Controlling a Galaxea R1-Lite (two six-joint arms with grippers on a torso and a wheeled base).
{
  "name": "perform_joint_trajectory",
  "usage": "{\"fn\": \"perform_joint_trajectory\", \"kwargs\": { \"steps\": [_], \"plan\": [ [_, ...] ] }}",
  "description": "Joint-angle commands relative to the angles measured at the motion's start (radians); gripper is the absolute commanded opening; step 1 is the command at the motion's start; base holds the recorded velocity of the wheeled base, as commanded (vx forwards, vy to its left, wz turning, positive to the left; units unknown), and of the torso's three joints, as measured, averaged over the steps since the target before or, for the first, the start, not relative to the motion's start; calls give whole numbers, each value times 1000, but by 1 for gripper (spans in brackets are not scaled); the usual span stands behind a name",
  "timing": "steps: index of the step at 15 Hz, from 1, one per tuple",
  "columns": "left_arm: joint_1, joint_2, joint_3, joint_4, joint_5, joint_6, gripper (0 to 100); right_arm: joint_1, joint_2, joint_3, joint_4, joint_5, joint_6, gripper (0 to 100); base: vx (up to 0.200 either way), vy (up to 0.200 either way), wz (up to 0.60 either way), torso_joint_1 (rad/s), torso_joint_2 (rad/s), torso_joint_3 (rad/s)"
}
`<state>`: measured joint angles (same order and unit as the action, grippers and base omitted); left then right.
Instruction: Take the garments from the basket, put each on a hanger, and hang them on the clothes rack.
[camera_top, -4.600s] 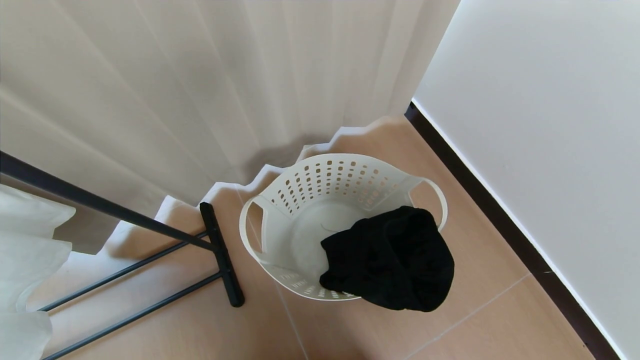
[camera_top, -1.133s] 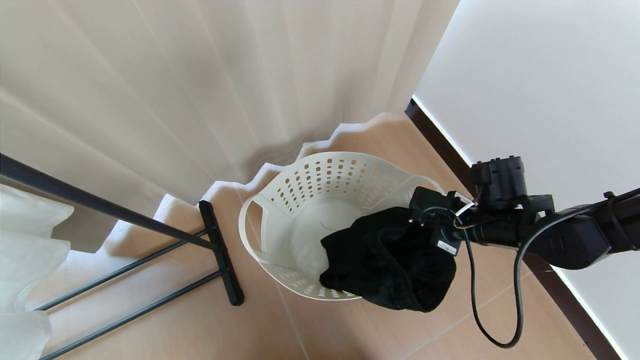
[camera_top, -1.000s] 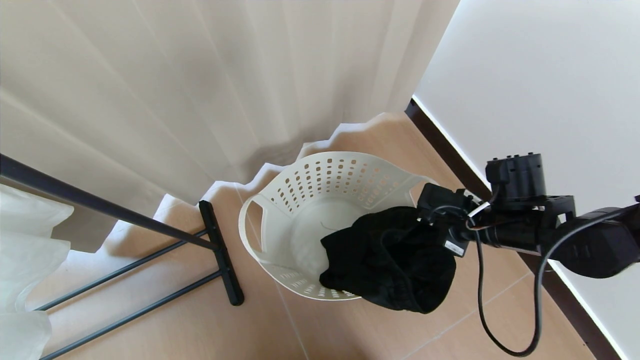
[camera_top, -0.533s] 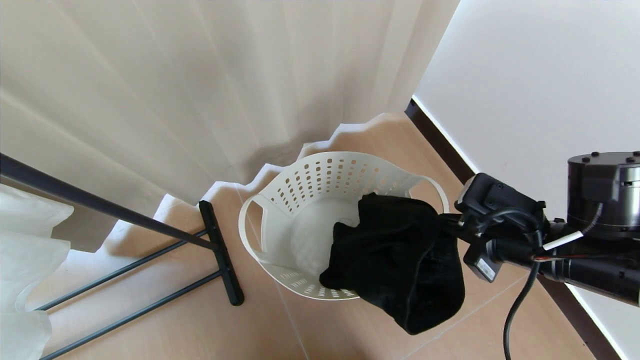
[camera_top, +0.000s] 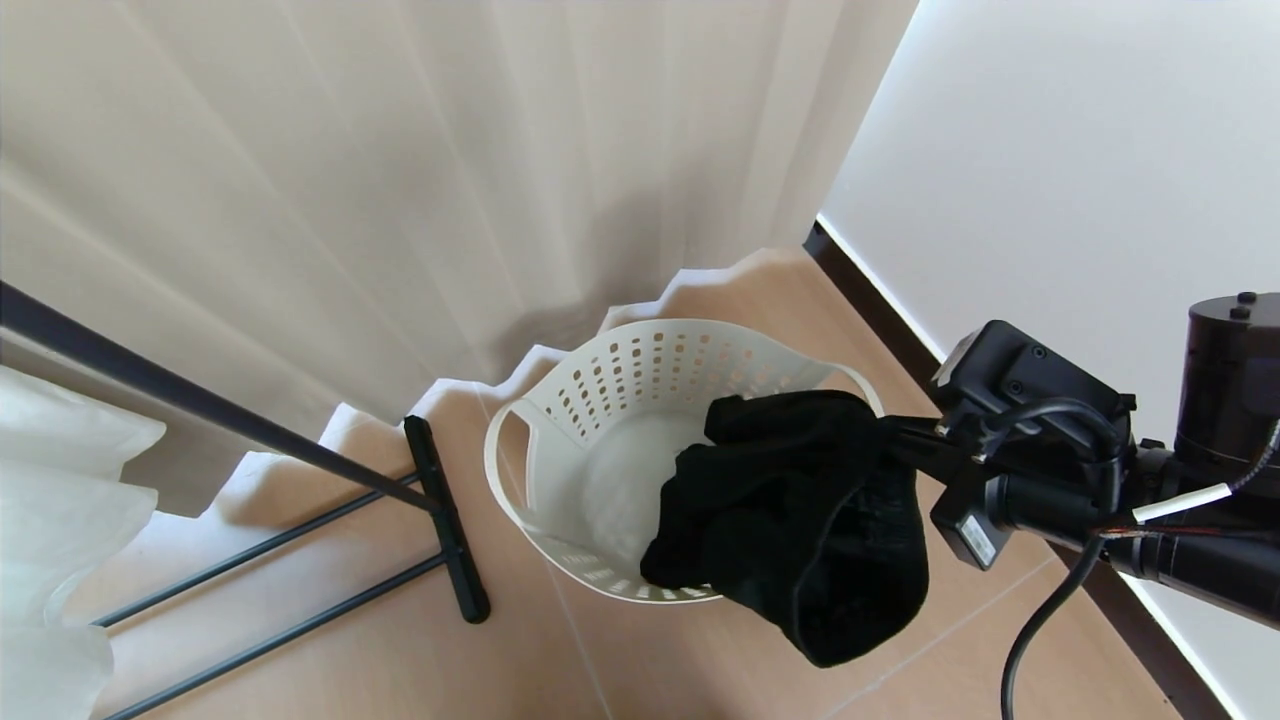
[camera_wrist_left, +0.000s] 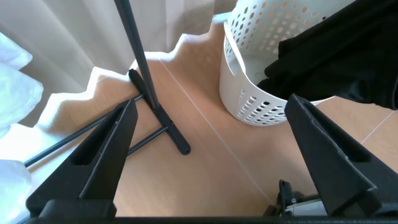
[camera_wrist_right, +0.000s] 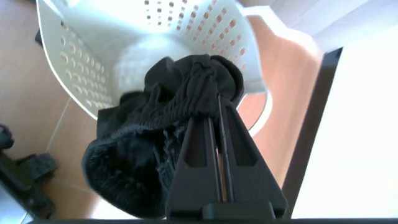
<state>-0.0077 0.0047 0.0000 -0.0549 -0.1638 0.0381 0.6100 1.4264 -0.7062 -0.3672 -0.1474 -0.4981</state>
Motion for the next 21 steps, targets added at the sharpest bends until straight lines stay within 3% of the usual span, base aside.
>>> {"fn": "perform_joint_trajectory", "kwargs": {
  "steps": [1,11,21],
  "plan": [
    [0,0,0,0,0,0,100,1,23,-10,-1,0,0,0,0,0,0,-2,2,188],
    [0,0,0,0,0,0,100,-9,82,2,-76,-3,-4,0,0,0,0,3,-5,192],
    [0,0,0,0,0,0,100,-9,72,16,-75,-3,-5,0,0,0,0,90,-410,-118]
  ]
}}
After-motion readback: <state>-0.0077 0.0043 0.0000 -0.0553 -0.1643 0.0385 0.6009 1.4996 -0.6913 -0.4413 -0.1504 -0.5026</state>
